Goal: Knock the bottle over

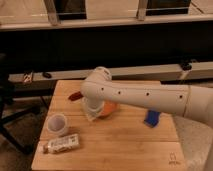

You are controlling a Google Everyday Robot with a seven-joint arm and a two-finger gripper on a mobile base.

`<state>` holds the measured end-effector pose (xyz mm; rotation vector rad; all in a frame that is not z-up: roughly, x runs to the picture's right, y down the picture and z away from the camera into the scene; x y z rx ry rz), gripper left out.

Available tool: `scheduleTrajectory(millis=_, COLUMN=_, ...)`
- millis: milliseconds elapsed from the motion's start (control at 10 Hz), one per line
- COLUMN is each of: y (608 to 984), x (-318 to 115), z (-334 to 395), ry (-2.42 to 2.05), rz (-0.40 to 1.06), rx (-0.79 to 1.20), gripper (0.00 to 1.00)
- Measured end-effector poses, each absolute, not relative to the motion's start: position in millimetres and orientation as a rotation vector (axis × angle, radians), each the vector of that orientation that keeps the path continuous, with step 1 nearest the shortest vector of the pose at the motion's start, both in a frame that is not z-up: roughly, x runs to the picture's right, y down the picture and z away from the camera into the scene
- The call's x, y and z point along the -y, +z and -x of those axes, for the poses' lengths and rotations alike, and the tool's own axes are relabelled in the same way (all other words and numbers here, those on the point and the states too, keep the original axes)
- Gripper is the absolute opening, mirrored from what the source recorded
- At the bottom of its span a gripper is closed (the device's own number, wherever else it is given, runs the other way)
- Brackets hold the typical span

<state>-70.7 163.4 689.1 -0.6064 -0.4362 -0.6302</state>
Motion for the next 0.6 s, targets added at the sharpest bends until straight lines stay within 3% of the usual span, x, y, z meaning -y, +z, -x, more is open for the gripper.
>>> scheduleTrajectory(millis=600, y=697.3, x=-151.1, z=77.0, ry=-0.63, rz=0.614, rx=0.436, gripper=0.0)
